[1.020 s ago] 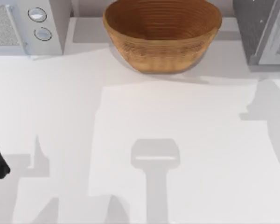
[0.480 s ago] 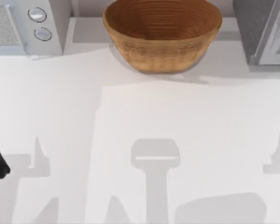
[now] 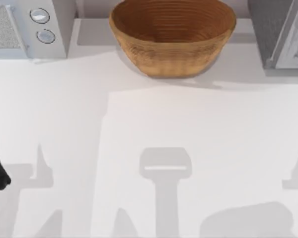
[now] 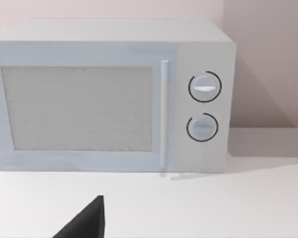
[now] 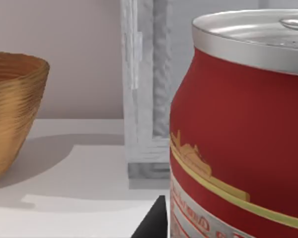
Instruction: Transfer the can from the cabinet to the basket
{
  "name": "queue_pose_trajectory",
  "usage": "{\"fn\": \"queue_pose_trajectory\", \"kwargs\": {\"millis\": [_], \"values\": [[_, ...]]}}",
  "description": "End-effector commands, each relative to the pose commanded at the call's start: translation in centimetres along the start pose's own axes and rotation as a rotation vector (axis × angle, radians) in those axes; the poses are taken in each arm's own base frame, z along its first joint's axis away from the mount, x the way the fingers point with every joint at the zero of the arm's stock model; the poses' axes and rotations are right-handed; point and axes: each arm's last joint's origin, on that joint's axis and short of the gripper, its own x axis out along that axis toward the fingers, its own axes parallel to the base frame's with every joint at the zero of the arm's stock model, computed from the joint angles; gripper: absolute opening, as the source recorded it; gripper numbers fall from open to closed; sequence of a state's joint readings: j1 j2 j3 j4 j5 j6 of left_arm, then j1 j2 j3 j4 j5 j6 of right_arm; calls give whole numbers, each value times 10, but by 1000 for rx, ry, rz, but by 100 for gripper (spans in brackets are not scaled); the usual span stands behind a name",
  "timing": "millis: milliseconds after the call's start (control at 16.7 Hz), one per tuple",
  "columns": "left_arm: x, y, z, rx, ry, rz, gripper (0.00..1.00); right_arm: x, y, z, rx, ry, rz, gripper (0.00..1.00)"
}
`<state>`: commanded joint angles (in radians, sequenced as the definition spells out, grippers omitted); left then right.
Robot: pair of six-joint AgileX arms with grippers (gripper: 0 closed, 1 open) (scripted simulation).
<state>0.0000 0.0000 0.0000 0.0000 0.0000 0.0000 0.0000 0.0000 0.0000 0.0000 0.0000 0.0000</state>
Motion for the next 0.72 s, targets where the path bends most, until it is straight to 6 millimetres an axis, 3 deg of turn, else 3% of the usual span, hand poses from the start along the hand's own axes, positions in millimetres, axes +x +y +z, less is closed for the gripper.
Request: {"fn": "queue_pose_trajectory", "kwargs": {"millis": [180, 300, 540, 720], "values": [[0, 0, 0, 0, 0, 0, 100, 1, 1, 0, 2, 12, 3, 0], [0, 0, 0, 0, 0, 0, 100, 2, 2, 15, 2, -9, 6, 0], [0, 0, 0, 0, 0, 0, 100, 14, 10, 71, 4, -51, 8, 0], [0, 0, 0, 0, 0, 0, 100, 45, 23, 120, 6, -57, 5, 0]]}}
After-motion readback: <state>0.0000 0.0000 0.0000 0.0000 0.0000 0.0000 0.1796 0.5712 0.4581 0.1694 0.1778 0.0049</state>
